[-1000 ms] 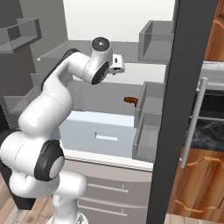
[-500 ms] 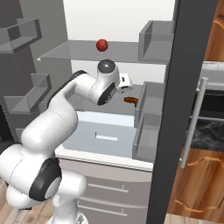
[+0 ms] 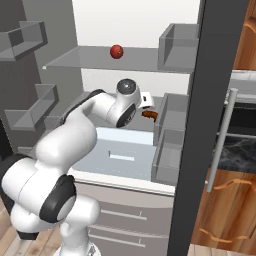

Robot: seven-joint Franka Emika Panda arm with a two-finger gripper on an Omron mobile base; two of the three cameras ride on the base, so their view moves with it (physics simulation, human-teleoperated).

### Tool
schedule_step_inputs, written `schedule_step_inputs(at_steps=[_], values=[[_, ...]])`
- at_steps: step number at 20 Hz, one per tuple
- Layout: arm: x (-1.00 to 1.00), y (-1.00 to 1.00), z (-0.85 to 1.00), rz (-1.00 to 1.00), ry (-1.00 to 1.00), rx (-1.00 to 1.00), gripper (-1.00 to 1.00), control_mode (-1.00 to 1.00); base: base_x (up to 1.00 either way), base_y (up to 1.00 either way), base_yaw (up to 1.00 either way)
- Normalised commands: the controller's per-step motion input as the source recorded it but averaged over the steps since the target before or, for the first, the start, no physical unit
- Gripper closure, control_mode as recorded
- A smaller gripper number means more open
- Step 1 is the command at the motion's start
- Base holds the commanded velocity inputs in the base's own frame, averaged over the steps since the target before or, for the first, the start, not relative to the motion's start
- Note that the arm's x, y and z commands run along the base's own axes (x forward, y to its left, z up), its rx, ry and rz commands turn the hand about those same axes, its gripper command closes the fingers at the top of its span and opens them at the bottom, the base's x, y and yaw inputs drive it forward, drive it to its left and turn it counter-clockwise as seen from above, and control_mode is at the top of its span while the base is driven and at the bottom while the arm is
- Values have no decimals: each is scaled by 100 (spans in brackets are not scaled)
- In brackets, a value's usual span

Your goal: Move the onion and chicken drumstick from the second highest shelf to the top shelf to make space. Then, place the pitcher from the counter on the cleared second highest shelf.

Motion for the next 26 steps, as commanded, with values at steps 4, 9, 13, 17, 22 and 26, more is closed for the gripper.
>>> schedule_step_inputs(at_steps=[4, 9, 13, 17, 22, 26], values=[[25, -23, -29, 0, 0, 0, -100, -100, 0, 0, 0], [28, -27, -21, 0, 1, 0, -100, -100, 0, 0, 0], [37, -16, -16, 0, 2, 0, -100, -100, 0, 0, 0], [42, -12, -23, 0, 2, 0, -100, -100, 0, 0, 0], [33, -20, -25, 0, 1, 0, -100, -100, 0, 0, 0], [27, -19, -15, 0, 1, 0, -100, -100, 0, 0, 0]])
